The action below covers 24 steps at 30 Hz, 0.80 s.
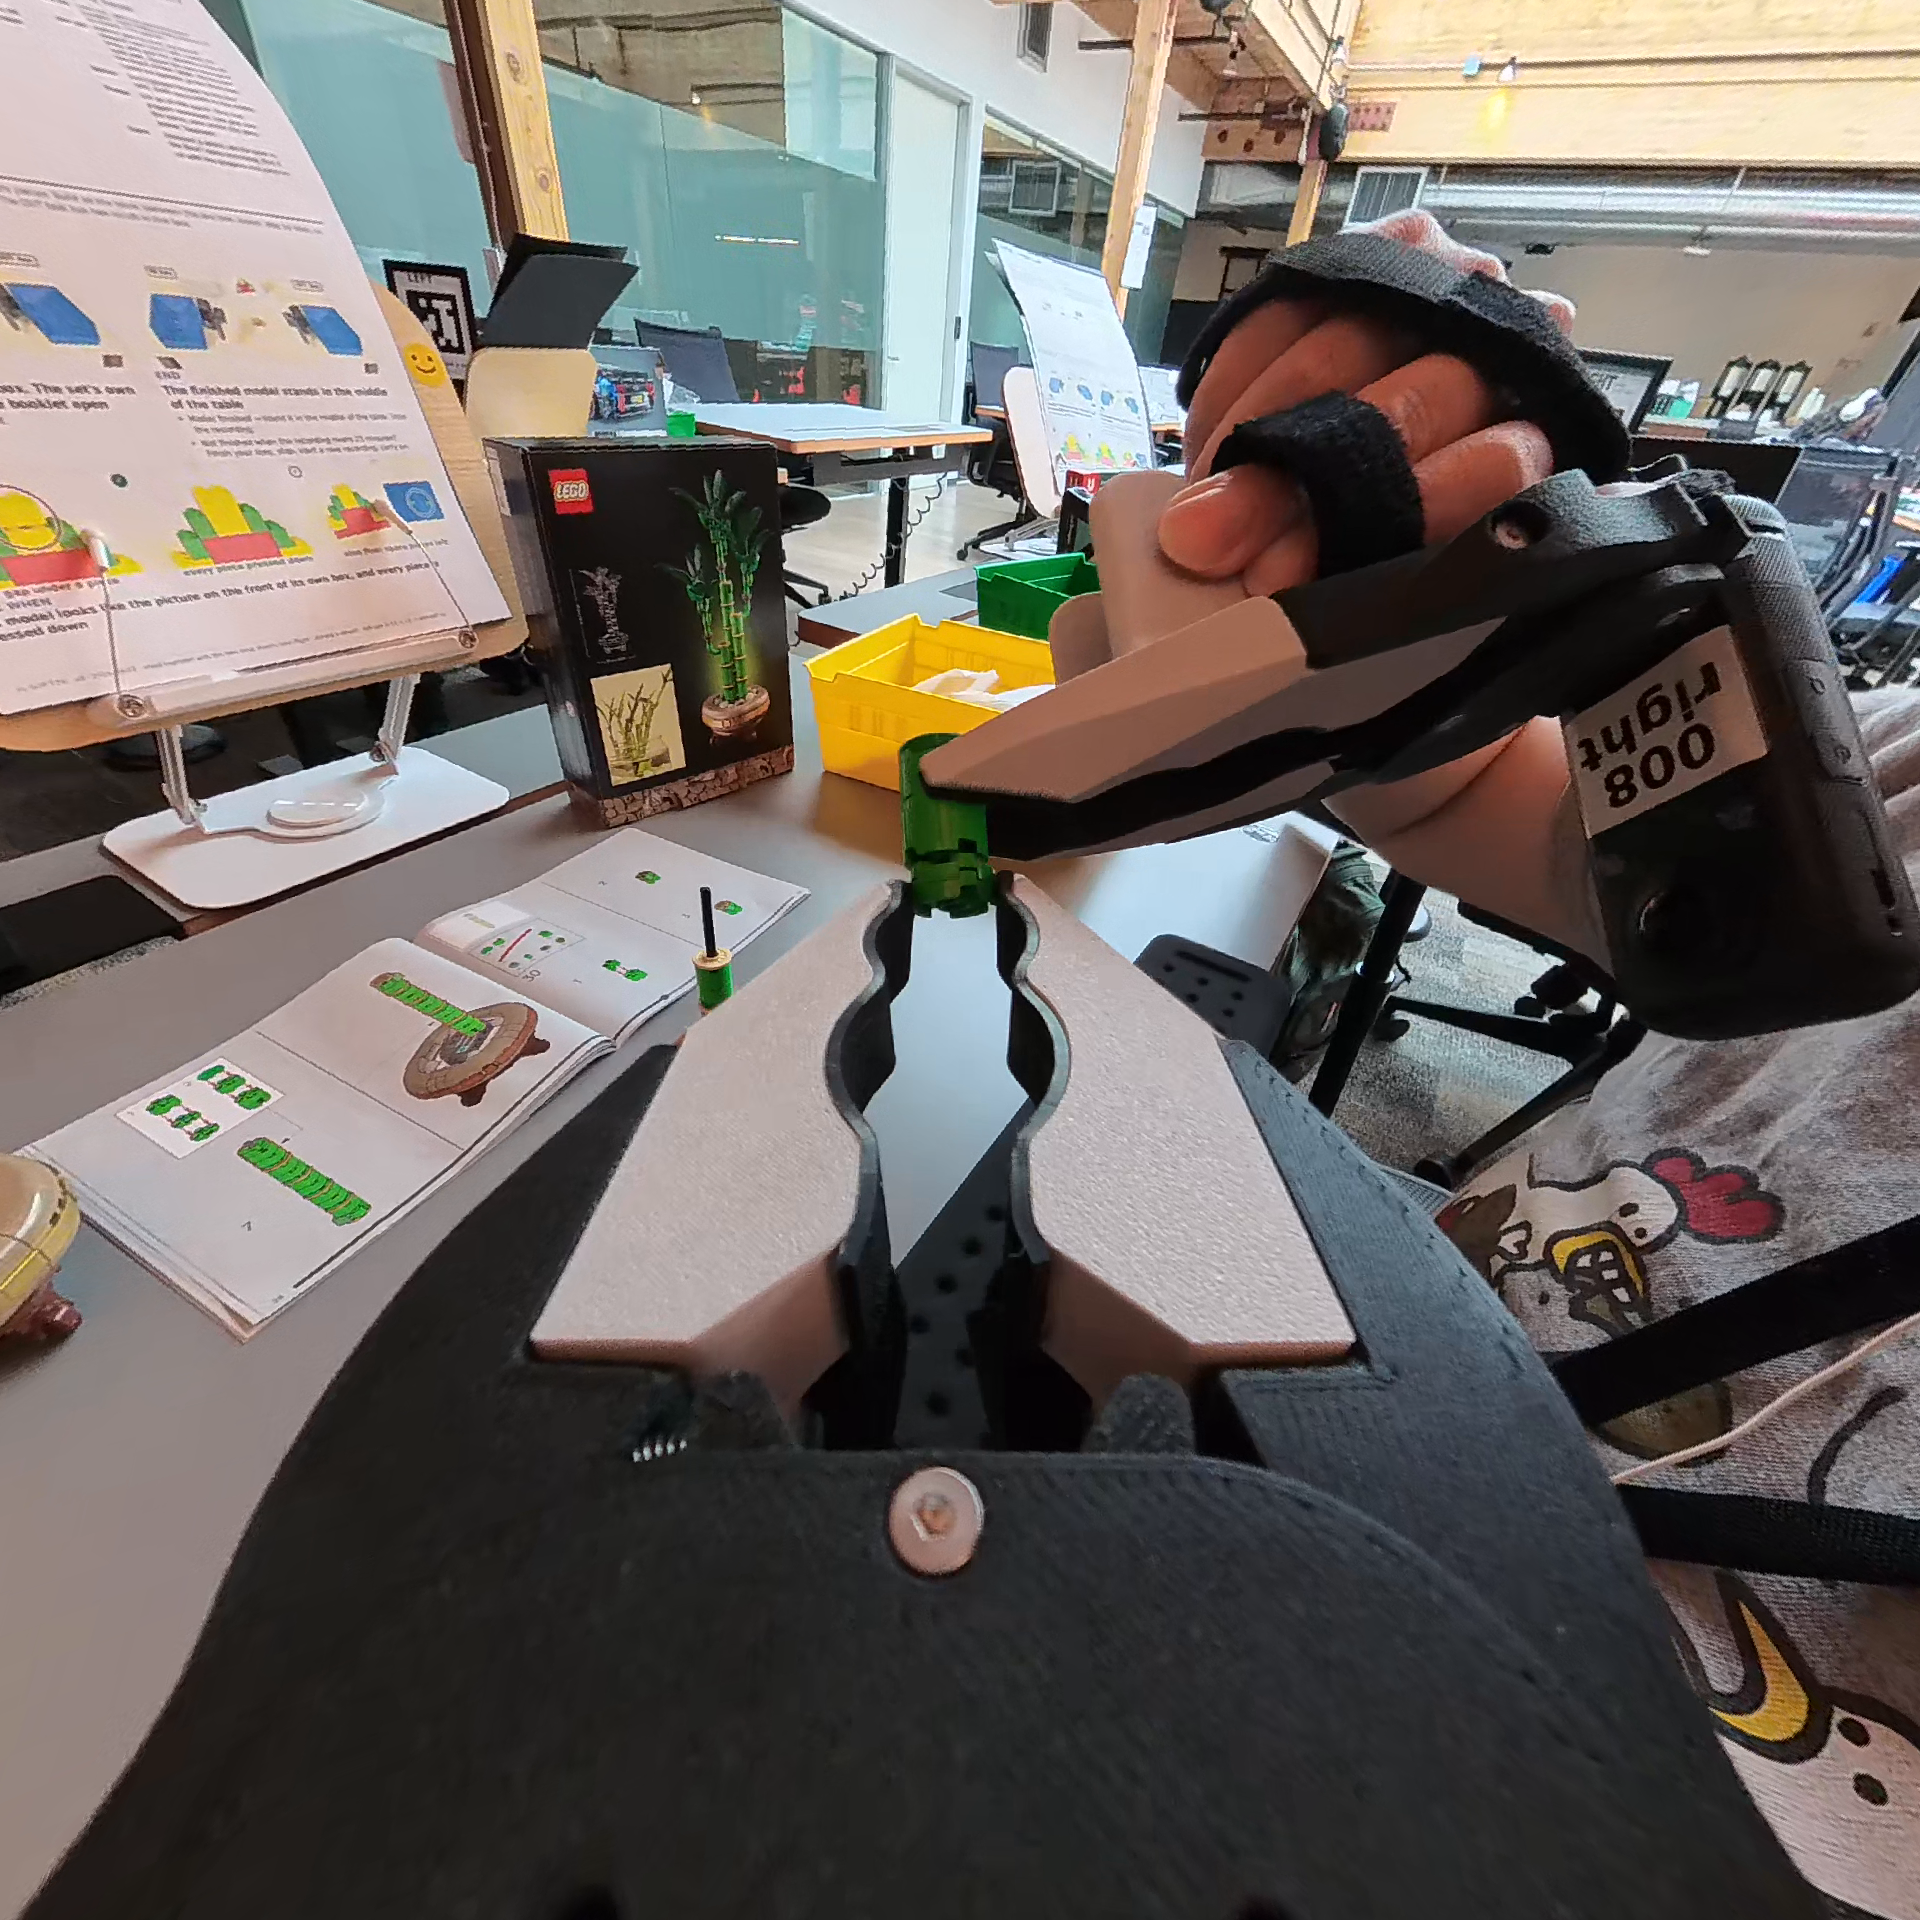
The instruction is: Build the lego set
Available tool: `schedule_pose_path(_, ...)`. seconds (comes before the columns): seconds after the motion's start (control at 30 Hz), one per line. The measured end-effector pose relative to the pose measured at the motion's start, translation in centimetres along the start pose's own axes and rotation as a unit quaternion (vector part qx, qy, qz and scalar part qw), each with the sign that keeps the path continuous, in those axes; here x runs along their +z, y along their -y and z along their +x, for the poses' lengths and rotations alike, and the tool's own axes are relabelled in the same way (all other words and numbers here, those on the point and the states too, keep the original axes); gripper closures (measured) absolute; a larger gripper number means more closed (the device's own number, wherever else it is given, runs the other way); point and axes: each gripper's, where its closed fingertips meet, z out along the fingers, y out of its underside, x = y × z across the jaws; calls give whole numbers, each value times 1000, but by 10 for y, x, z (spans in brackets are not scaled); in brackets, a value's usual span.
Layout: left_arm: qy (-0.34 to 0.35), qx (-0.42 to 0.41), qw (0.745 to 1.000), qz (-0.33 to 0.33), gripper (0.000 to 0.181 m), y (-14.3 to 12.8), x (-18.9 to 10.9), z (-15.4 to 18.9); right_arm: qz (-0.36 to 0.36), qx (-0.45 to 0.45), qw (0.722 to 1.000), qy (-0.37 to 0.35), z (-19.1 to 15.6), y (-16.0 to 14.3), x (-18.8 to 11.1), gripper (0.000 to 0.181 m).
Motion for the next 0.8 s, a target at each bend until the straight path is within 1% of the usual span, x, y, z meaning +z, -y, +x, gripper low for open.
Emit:
schedule_pose_path(0.1, 8, 10, 1000, -7, 167, -2, 0, -1, 0, -4, 1000, 4, -1, 1, 1, 167)
schedule_pose_path(0.23, 2, 8, 1000, 5, 167, 2, -3, -1, 7, 1, 1000, 0, -1, 1, 0, 167)
schedule_pose_path(0.47, 5, 8, 1000, 3, 167, 1, -3, -3, 1, 11, 1000, -2, 0, 1, 2, 167)
schedule_pose_path(0.67, -8, -17, 1000, 8, 167, 1, -4, -3, -2, 6, 1000, -5, 0, 3, 1, 167)
schedule_pose_path(0.8, 5, -13, 1000, 0, 167, -2, -3, -6, -8, 9, 1000, 9, -5, 2, 4, 167)
